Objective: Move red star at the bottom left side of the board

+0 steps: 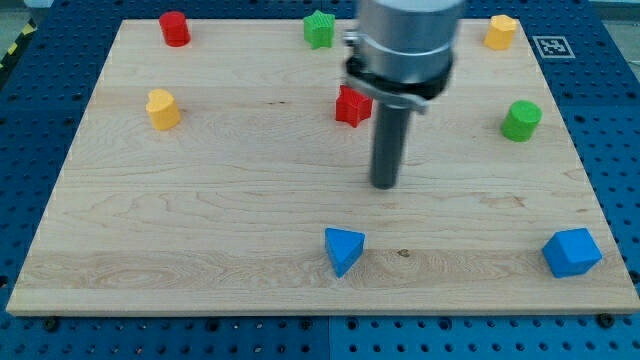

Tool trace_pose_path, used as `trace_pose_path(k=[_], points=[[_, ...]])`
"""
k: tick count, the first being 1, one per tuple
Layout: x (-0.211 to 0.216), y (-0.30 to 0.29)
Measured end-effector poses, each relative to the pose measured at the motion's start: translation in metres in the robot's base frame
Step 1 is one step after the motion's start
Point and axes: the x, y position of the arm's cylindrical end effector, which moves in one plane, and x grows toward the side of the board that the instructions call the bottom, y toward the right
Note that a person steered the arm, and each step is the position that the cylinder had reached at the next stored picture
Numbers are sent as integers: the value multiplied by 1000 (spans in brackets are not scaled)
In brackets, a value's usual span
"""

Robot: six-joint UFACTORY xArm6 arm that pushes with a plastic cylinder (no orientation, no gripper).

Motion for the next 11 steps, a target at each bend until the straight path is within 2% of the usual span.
trace_pose_path(k=[1,4,6,7,8,11], points=[[1,46],[-11,46],[-82,45],[-123,28],[-123,27],[-124,-44]])
